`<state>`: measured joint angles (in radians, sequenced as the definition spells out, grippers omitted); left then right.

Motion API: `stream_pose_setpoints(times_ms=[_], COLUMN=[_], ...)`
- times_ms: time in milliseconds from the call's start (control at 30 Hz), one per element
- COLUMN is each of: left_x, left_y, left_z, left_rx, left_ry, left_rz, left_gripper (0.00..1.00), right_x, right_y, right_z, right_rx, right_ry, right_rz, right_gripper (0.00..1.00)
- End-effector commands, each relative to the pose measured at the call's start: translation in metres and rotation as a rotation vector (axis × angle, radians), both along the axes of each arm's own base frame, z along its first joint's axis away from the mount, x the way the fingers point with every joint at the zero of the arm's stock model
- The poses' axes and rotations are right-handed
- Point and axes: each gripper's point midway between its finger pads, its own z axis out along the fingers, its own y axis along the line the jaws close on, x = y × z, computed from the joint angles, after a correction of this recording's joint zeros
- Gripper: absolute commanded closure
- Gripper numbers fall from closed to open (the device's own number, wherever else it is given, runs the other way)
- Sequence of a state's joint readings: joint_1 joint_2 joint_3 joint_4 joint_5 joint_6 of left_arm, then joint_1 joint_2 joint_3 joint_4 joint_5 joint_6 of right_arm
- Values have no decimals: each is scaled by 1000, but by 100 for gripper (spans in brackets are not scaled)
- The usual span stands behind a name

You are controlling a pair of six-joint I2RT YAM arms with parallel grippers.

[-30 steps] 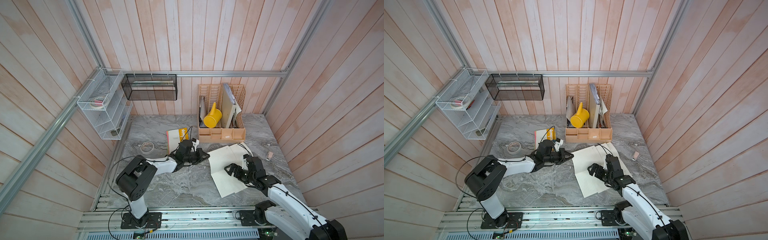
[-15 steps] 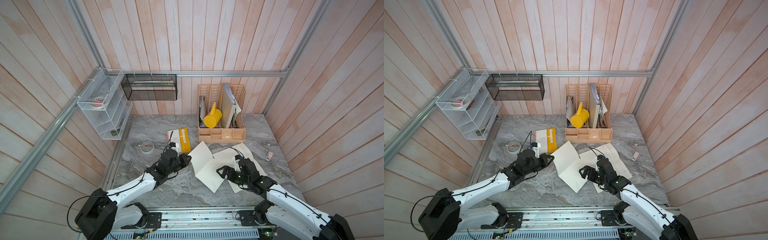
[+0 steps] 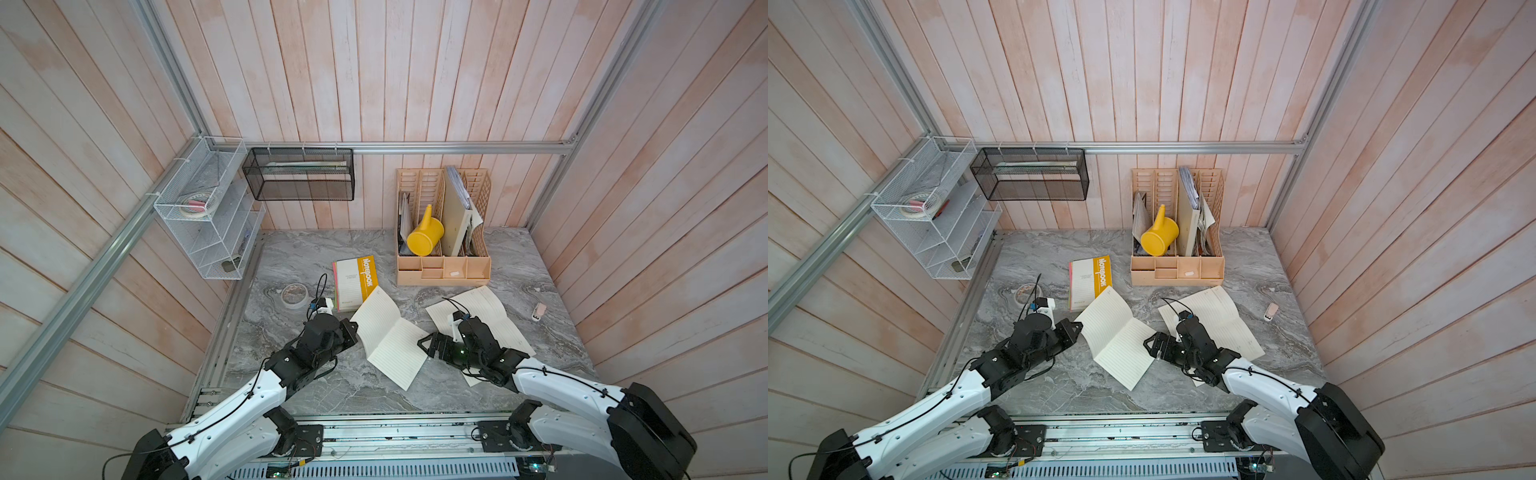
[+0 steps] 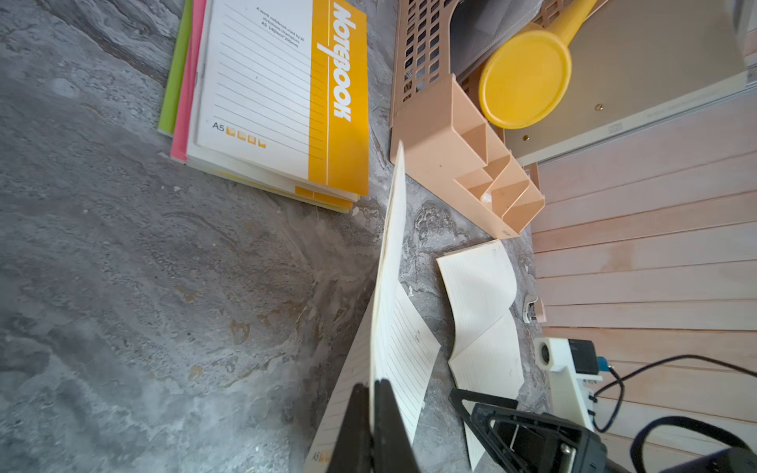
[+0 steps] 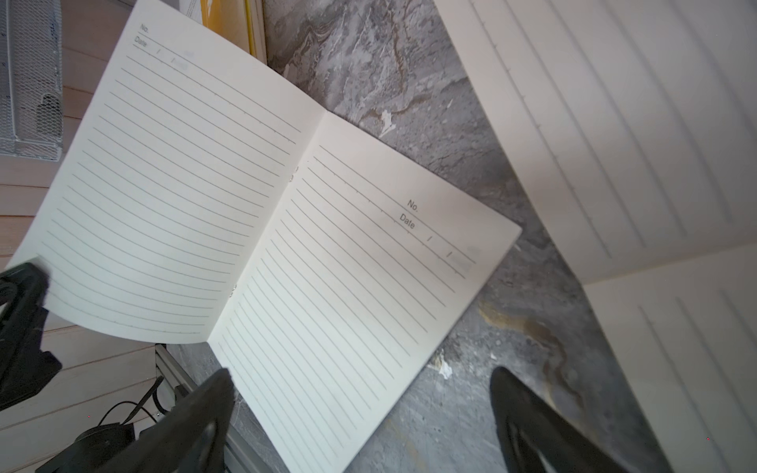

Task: Close the notebook
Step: Close the notebook at the center of the board.

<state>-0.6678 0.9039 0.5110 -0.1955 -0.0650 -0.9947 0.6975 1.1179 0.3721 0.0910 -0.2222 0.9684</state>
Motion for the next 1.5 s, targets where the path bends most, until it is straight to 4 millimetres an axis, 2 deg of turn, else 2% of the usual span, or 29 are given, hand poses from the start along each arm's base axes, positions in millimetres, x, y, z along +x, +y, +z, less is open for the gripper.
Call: stream_pose_setpoints(times_ms=[0, 67, 167, 367, 433, 533, 567, 633, 667, 733, 1000, 1233, 1467], left_x=[-3, -4, -4, -5, -5, -6, -7, -11, -12, -16, -22, -20, -23], left_y=[2, 0, -3, -1, -2, -15, -20, -30, -34, -43, -76, -83, -93], left_z=[-12, -15, -14, -1, 6, 22, 28, 38, 42, 46, 39, 30, 15], left_rx=[48, 42, 38, 29, 6, -72, -106, -179, -210, -252, -316, -316, -358], left_ry=[22, 30, 29, -4, -34, -119, -157, -221, -244, -266, -215, -180, -135], left_rz=[-16, -25, -38, -41, -46, -112, -139, -195, -215, -264, -423, -444, -480], left_gripper=[100, 100, 100, 100, 92, 87, 85, 65, 59, 53, 51, 51, 51], right_x=[11, 12, 9, 2, 0, -4, -4, -5, -5, -5, -5, -5, 2], right_y=[19, 24, 29, 31, 28, 27, 27, 26, 26, 26, 27, 27, 22], right_z=[22, 21, 6, -23, -33, -42, -42, -44, -44, -44, -44, -38, -21], right_rx=[56, 60, 51, 20, 7, -4, -3, -4, -3, -5, -7, -9, -17], right_ry=[-64, -65, -29, 36, 54, 71, 72, 75, 75, 74, 76, 62, 14], right_rz=[26, 34, 60, 85, 79, 87, 87, 87, 87, 88, 97, 102, 91], right_gripper=[2, 2, 2, 2, 2, 2, 2, 2, 2, 2, 2, 2, 2])
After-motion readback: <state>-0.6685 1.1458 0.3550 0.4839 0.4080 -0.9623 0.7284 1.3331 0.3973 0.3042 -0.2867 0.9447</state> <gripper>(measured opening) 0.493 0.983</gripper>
